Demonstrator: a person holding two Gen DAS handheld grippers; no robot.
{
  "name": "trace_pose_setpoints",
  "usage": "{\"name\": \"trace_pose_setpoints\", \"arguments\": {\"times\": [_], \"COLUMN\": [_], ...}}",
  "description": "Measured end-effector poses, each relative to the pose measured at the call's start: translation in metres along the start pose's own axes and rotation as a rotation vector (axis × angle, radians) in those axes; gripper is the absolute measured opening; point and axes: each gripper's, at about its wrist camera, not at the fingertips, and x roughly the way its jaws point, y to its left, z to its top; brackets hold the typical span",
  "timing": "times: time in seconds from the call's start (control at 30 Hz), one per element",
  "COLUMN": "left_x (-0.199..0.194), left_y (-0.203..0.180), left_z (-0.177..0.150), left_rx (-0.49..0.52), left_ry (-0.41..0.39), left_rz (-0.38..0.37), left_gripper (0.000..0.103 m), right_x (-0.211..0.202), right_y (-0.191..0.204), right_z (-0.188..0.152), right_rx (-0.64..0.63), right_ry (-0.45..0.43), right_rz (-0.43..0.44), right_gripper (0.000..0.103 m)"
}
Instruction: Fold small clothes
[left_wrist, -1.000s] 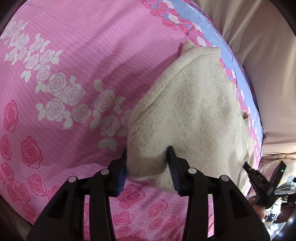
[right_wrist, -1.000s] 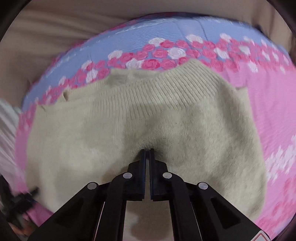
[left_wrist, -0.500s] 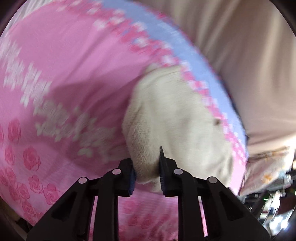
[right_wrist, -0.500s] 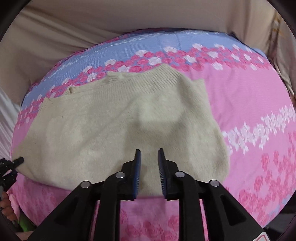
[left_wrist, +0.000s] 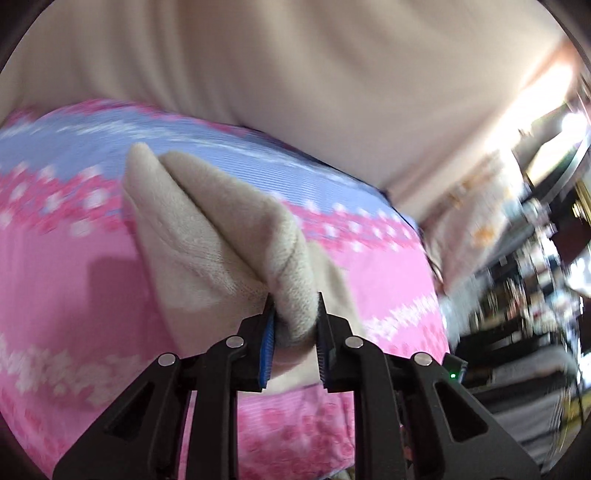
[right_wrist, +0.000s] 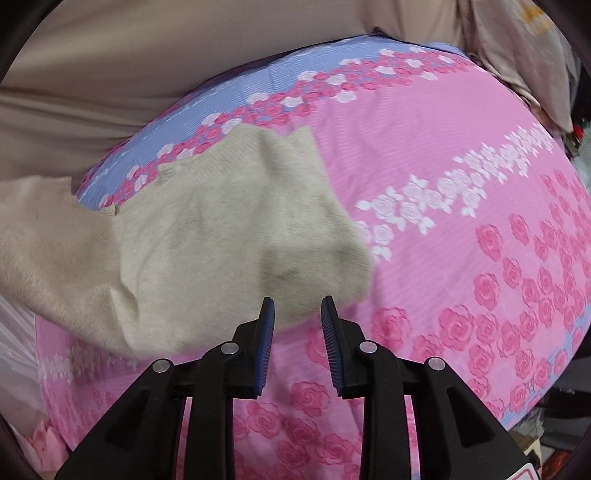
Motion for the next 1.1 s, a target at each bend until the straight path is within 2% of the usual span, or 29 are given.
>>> {"name": "trace_pose_setpoints", "arguments": {"times": [0.1,0.23,0.33,0.4,0.47,0.5,0.53,0.57,0.6,0.63,0.7,0.73,0.77,0.8,0.87,0.93,1.03,1.07,1.1], "left_x": [0.037,0.088,0.129,0.157,0.172,0.166,0.158,0.148,0.13,0.117,0.077,0.063,0.049,0.035,0.007,-0.012,-0.034,-0.038,-0.038], "left_y": [-0.036,-0.06,-0.065,-0.061,-0.058,-0.055,-0.055,-0.056,-0.056,-0.056,-0.049,-0.045,-0.039,-0.03,-0.004,0.019,0.047,0.053,0.057], "left_z": [-0.004,-0.024,-0.048,-0.066,-0.081,-0.084,-0.084,-0.082,-0.078,-0.074,-0.064,-0.057,-0.053,-0.048,-0.042,-0.041,-0.048,-0.05,-0.053], "left_rx": [0.082,0.133,0.144,0.134,0.125,0.112,0.101,0.087,0.07,0.06,0.071,0.079,0.082,0.077,0.029,-0.02,-0.075,-0.092,-0.104], "left_ry": [0.068,0.175,0.262,0.344,0.386,0.376,0.357,0.334,0.295,0.26,0.146,0.109,0.069,0.028,-0.039,-0.07,-0.106,-0.109,-0.112], "left_rz": [-0.04,-0.053,-0.025,-0.004,0.022,0.013,0.003,-0.011,-0.037,-0.045,-0.028,0.005,0.051,0.096,0.168,0.208,0.273,0.282,0.284], "left_gripper": [0.017,0.017,0.017,0.02,0.025,0.027,0.036,0.053,0.061,0.071,0.077,0.083,0.084,0.084,0.084,0.084,0.084,0.084,0.084], "right_x": [-0.007,-0.015,-0.017,-0.017,-0.018,-0.019,-0.021,-0.023,-0.025,-0.026,-0.024,-0.019,-0.011,-0.003,0.017,0.033,0.054,0.058,0.061], "right_y": [-0.023,-0.053,-0.069,-0.074,-0.073,-0.069,-0.064,-0.058,-0.049,-0.039,-0.018,-0.005,0.005,0.014,0.037,0.059,0.078,0.082,0.089], "right_z": [-0.007,-0.019,-0.026,-0.027,-0.025,-0.022,-0.017,-0.011,-0.002,0.006,0.021,0.03,0.038,0.041,0.047,0.043,0.03,0.029,0.028], "right_rx": [0.05,0.109,0.136,0.141,0.128,0.119,0.106,0.097,0.085,0.071,0.051,0.039,0.028,0.018,-0.016,-0.068,-0.089,-0.082,-0.086], "right_ry": [-0.007,-0.005,0.005,0.012,0.017,0.017,0.016,0.012,0.004,-0.003,-0.002,0.011,0.032,0.056,0.133,0.197,0.258,0.265,0.281], "right_rz": [-0.017,-0.04,-0.05,-0.048,-0.037,-0.027,-0.006,0.022,0.064,0.103,0.179,0.227,0.264,0.275,0.257,0.271,0.244,0.251,0.263], "right_gripper": [0.026,0.027,0.028,0.03,0.031,0.033,0.035,0.041,0.048,0.051,0.06,0.063,0.067,0.068,0.068,0.068,0.068,0.058,0.035]}}
